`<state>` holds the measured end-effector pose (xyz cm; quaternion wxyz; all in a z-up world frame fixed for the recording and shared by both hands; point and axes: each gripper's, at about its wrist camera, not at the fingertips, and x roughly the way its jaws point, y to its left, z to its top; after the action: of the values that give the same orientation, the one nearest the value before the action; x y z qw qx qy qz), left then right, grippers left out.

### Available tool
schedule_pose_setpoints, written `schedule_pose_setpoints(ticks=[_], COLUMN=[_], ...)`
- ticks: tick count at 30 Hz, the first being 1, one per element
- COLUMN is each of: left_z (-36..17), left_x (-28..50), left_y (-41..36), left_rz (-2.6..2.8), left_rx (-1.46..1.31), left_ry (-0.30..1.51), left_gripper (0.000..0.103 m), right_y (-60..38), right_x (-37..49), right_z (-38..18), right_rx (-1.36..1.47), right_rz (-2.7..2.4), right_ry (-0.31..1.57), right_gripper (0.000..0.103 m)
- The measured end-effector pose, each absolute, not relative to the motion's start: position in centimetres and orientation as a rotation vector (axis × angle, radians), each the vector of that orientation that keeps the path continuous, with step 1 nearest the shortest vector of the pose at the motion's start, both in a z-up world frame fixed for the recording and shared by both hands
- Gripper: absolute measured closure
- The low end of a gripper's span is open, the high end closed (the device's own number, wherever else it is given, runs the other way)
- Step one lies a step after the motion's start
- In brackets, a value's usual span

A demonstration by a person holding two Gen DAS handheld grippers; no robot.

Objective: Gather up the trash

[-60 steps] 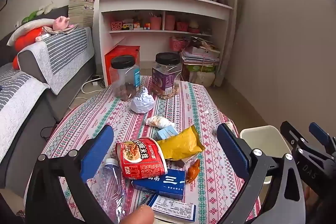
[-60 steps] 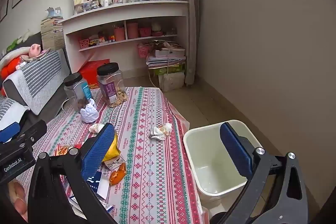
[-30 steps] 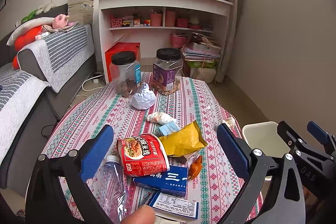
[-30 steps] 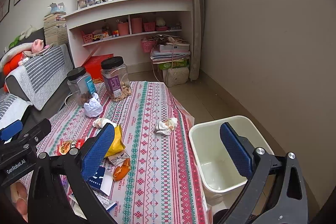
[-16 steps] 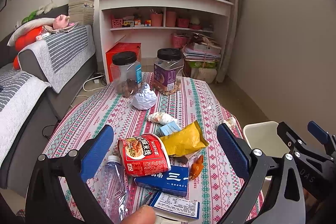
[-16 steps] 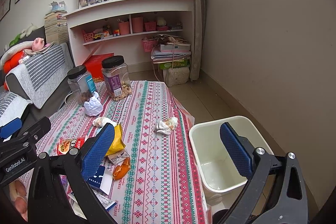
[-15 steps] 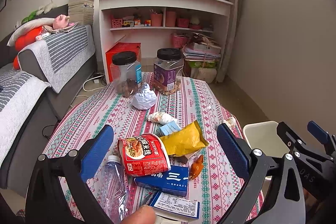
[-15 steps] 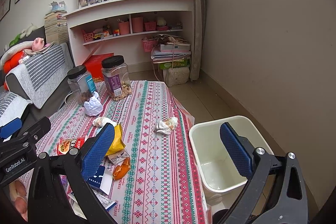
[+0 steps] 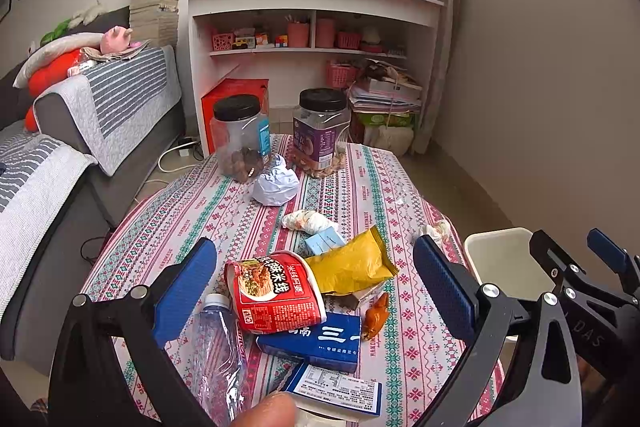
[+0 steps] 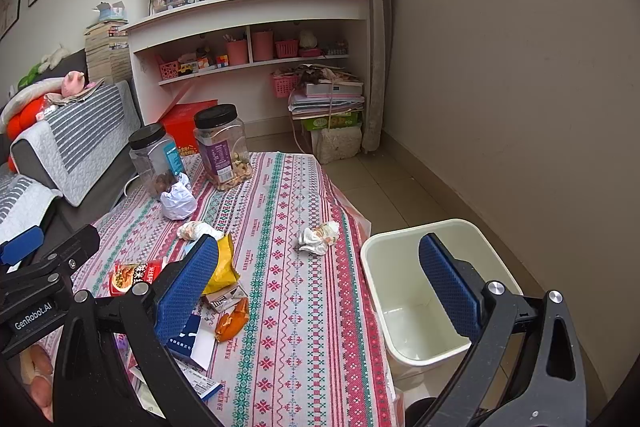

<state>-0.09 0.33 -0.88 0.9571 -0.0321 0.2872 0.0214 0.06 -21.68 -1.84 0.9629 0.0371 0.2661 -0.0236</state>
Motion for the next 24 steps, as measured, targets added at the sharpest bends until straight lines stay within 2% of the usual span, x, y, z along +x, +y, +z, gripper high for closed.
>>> schedule_pose_setpoints(ticks=[24], left_z=[-1.17], left_x=[0.02], left_y=[0.46], left_rz=[0.050], left_rx=[-0.064], left_ry=[0.592], left_gripper=[0.007], right_y=[-21.62], right_x=[0.08], right_z=[-1.92], right_rx=[0.071], right_rz=[-0.047], right_ry=[0.539], right_gripper=[0.007])
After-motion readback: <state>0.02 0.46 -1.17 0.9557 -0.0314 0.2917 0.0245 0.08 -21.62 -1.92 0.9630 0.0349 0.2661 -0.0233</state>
